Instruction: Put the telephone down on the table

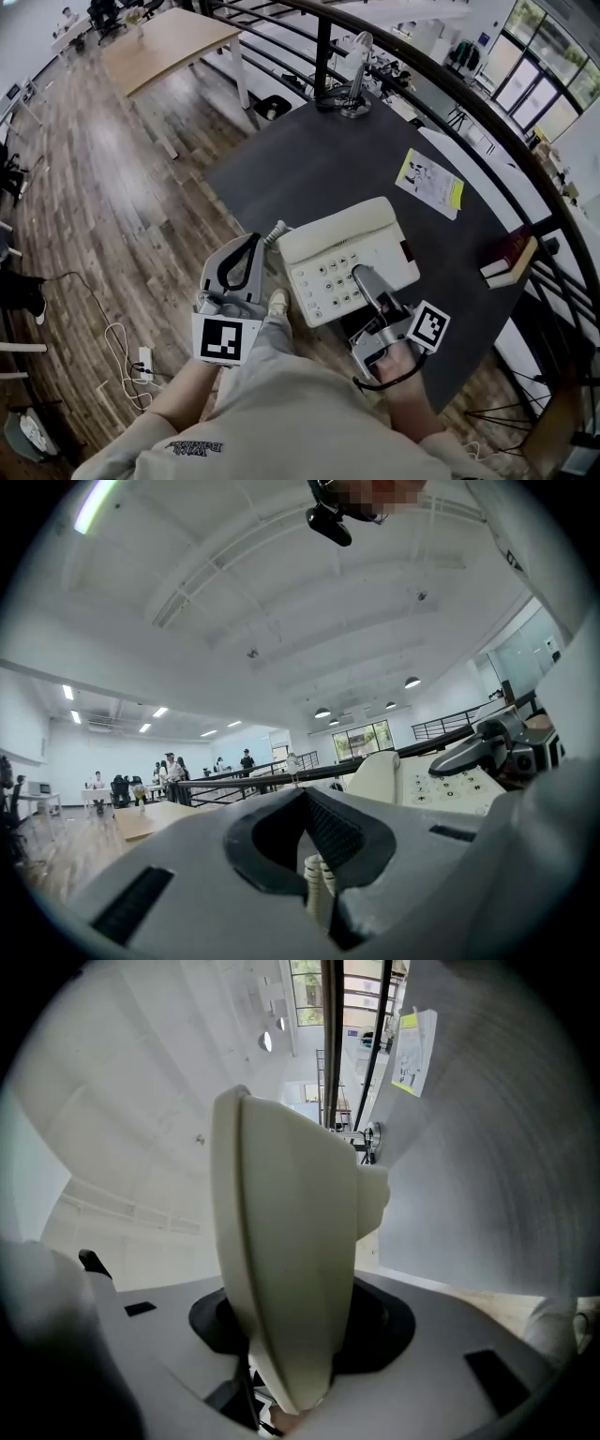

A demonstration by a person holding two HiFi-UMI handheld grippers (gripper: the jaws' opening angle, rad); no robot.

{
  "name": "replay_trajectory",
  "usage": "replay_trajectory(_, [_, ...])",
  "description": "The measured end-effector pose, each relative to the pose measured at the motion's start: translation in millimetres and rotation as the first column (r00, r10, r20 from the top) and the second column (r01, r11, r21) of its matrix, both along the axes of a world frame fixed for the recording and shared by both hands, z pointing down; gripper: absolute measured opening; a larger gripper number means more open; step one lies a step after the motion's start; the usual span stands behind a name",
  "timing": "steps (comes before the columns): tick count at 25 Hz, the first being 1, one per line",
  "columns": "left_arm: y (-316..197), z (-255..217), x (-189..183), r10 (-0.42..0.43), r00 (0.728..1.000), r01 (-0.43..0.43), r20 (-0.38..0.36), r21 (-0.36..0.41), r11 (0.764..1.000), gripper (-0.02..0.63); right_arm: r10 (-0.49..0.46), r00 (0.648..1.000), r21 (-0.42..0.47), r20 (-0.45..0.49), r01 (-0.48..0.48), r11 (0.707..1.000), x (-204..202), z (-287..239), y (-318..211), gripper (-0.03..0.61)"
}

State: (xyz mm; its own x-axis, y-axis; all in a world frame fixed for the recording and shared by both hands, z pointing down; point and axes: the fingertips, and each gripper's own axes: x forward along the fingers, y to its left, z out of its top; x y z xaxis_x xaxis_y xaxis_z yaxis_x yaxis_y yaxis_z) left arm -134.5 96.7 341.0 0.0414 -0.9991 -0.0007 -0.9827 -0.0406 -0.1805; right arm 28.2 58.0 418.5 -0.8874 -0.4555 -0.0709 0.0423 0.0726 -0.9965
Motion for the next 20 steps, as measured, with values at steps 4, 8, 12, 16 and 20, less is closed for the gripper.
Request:
replay_trajectory(4, [-42, -1, -23, 0.066, 0.997, -0.066, 0.039, 0.004, 0.998, 0.003, 0.038, 0.999, -0.005, -0.003, -0.038, 0.999, -29, 0, -40, 0.196])
replay_trajectory(8, [-86, 5, -48, 0.09, 0.996, -0.089, 0.012, -0.013, 0.996, 0.003, 0.072, 0.997, 0.004, 0.007, -0.072, 0.997, -51, -4, -80, 0.196])
replay_trajectory(12, [-125, 1, -70, 0.129, 0.991, -0.129, -0.02, 0.003, 0.992, 0.003, 0.109, 0.994, 0.019, -0.006, -0.109, 0.994, -68, -6, -116, 0.195])
replay_trajectory(16, [-161, -6, -90, 0.178, 0.982, -0.179, 0.054, 0.009, 0.984, 0.003, 0.157, 0.988, 0.027, -0.01, -0.157, 0.987, -83, -12, -147, 0.196])
replay_trajectory(20, [-186, -10, -102, 0.203, 0.979, -0.203, -0.005, 0.012, 0.979, 0.003, 0.195, 0.981, 0.039, -0.014, -0.194, 0.98, -87, -15, -168, 0.196])
